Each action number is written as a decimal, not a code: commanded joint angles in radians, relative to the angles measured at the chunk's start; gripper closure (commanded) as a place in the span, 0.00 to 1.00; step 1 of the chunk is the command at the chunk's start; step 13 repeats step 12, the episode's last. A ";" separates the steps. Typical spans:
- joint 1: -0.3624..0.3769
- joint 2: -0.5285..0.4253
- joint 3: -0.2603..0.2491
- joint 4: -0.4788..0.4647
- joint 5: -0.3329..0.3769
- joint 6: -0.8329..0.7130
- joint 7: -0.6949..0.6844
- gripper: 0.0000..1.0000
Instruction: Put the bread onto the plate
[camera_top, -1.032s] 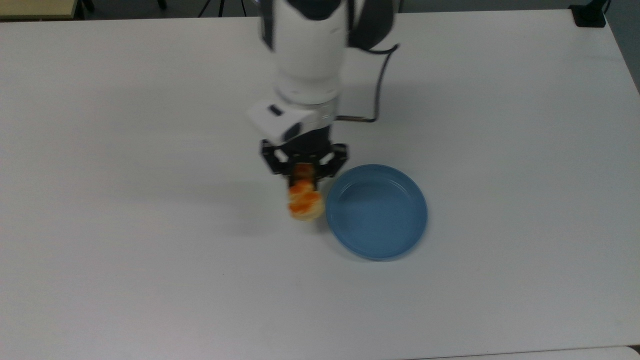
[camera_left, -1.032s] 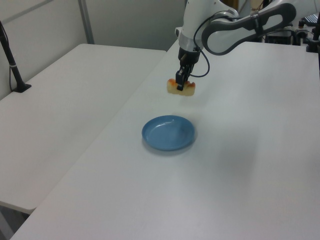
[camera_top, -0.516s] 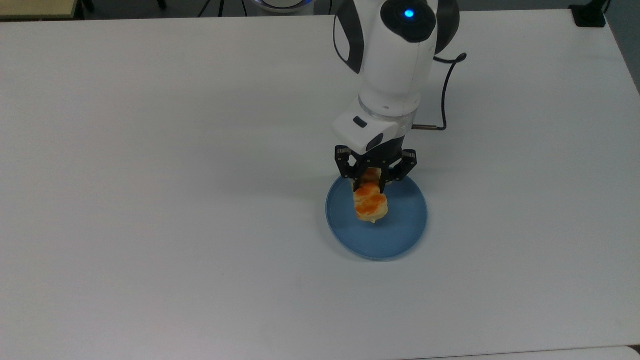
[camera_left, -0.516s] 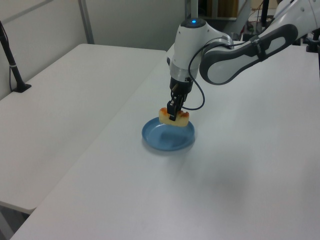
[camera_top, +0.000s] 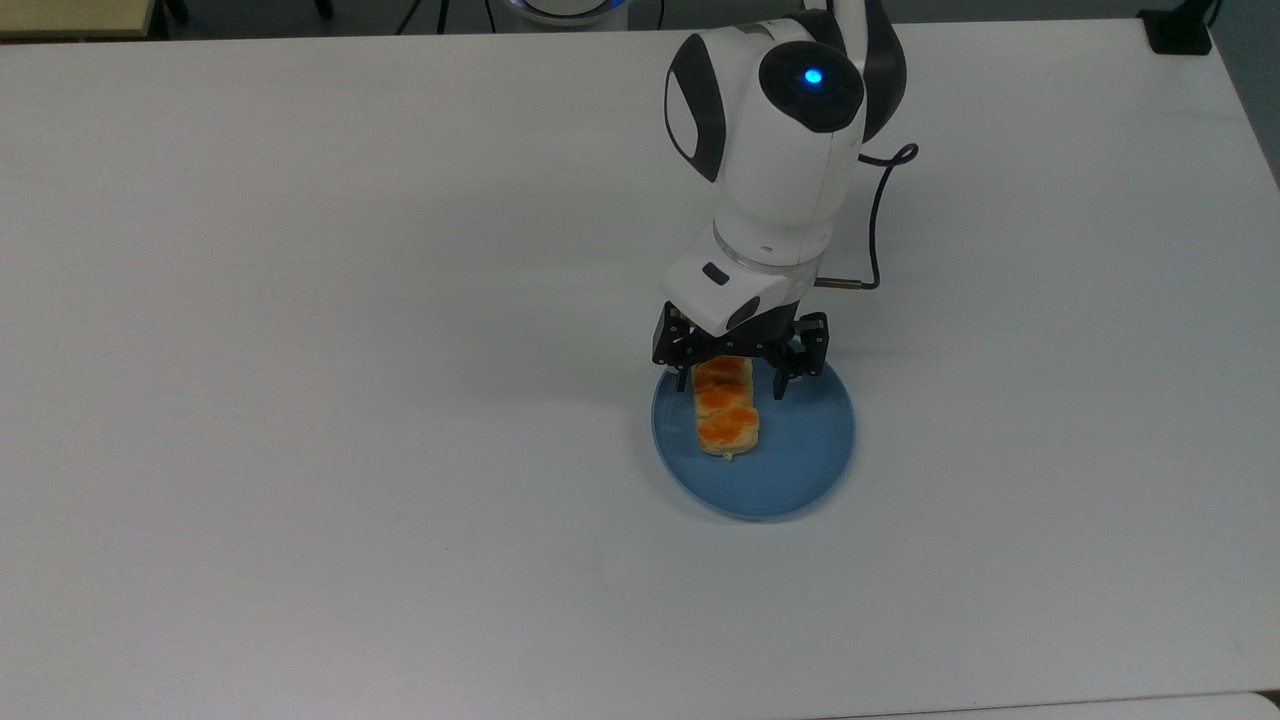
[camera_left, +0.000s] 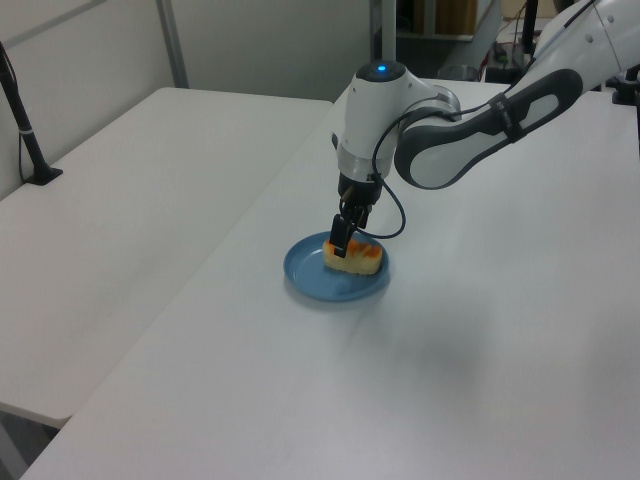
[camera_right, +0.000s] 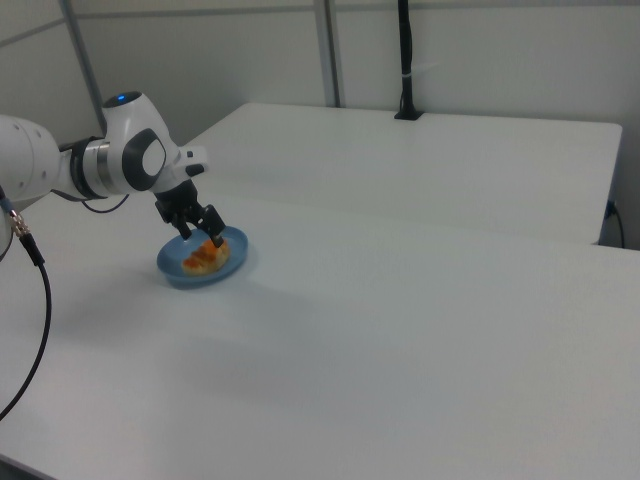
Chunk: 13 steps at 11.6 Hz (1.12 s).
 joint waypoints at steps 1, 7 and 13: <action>-0.054 -0.148 0.025 -0.017 -0.020 -0.132 0.039 0.00; -0.242 -0.453 0.085 -0.022 0.002 -0.628 -0.084 0.00; -0.288 -0.490 0.066 -0.014 0.105 -0.713 -0.219 0.00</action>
